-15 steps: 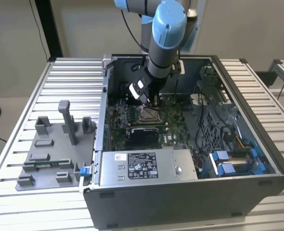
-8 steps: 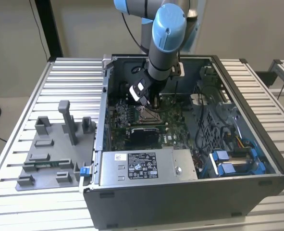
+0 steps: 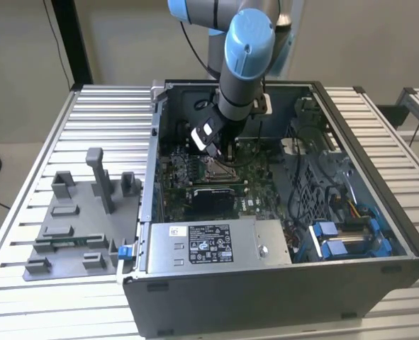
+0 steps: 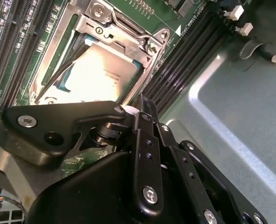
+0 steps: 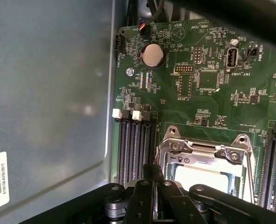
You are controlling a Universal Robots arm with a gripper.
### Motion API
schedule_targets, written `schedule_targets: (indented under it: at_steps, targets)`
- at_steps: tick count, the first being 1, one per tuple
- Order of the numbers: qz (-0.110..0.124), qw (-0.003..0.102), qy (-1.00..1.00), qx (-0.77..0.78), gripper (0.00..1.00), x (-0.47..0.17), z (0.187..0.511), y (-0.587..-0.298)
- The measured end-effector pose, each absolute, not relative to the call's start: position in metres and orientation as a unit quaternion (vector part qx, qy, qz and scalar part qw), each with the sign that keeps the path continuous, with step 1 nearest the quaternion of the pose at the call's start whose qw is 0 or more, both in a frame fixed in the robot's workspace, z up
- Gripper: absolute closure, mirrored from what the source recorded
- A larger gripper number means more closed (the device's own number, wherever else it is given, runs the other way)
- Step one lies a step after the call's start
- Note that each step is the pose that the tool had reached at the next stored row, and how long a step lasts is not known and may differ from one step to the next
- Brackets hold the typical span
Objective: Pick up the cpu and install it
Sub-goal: 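Install the first cpu locking lever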
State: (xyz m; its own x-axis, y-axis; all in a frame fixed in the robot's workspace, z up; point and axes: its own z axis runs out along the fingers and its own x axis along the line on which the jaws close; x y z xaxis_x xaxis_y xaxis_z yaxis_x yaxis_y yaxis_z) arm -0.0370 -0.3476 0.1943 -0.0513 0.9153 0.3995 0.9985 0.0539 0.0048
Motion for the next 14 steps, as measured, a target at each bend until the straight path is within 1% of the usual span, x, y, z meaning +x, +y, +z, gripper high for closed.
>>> schedule_targets:
  at_steps: [14]
  targets:
    - [-0.142,0.146,-0.711,-0.673,1.0,-0.0355,0.1887,-0.3483]
